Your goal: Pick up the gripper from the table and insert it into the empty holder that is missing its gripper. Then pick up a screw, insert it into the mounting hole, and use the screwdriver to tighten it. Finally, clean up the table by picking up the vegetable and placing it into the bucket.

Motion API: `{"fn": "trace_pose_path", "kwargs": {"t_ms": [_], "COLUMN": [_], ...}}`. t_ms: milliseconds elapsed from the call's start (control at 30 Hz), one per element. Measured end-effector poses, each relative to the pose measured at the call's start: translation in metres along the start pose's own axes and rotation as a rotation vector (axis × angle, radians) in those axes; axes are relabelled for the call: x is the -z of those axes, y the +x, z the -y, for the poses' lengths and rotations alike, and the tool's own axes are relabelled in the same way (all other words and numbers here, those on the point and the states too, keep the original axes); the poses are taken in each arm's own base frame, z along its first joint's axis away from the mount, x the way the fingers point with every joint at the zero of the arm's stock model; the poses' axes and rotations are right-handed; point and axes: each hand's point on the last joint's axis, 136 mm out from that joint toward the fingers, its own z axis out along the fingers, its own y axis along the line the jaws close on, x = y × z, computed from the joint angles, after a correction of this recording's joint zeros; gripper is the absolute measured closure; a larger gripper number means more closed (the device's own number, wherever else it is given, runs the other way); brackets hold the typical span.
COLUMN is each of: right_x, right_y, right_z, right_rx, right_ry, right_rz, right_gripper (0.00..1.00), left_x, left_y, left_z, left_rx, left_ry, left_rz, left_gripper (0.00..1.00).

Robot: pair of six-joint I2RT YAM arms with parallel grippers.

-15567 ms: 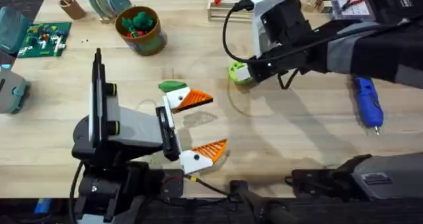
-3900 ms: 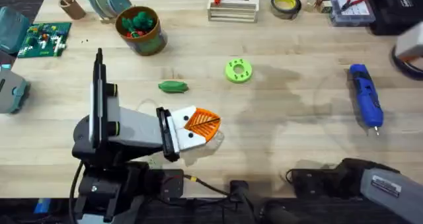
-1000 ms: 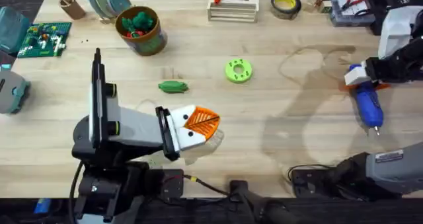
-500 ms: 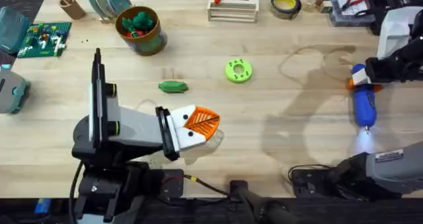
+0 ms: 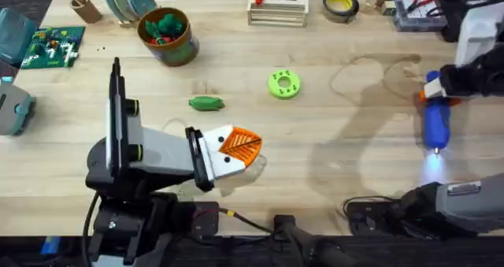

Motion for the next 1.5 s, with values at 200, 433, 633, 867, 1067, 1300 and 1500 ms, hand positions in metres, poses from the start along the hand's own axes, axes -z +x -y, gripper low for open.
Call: {"fn": "trace_pose_path", "kwargs": {"t_ms": [200,433,633,867,1067,1300,1500], "right_x": [0.037,0.083,0.142,0.226,0.283,0.304,0.284], "right_y": [-0.01,-0.028,-0.039,-0.034,-0.027,-0.028,-0.033], "right_z": [0.004,-0.011,-0.027,-0.07,-0.111,-0.177,-0.239], "right_rx": [-0.045,-0.074,-0.112,-0.023,0.041,0.191,0.303], "right_ry": [0.053,-0.002,-0.029,-0.025,-0.083,-0.24,-0.403], "right_rz": [0.119,0.32,0.538,0.812,1.02,1.133,1.18], "right_gripper": [0.985,0.986,0.986,0.988,0.99,0.991,0.991], "left_x": [0.0,0.0,0.0,0.0,0.0,0.0,0.0], "left_y": [0.0,0.0,0.0,0.0,0.0,0.0,0.0], "left_z": [0.0,0.0,0.0,0.0,0.0,0.0,0.0], "left_rx": [0.0,0.0,0.0,0.0,0.0,0.0,0.0], "left_ry": [0.0,0.0,0.0,0.0,0.0,0.0,0.0], "left_rz": [0.0,0.0,0.0,0.0,0.0,0.0,0.0], "left_gripper": [0.987,0.987,0.987,0.987,0.987,0.987,0.987]}}
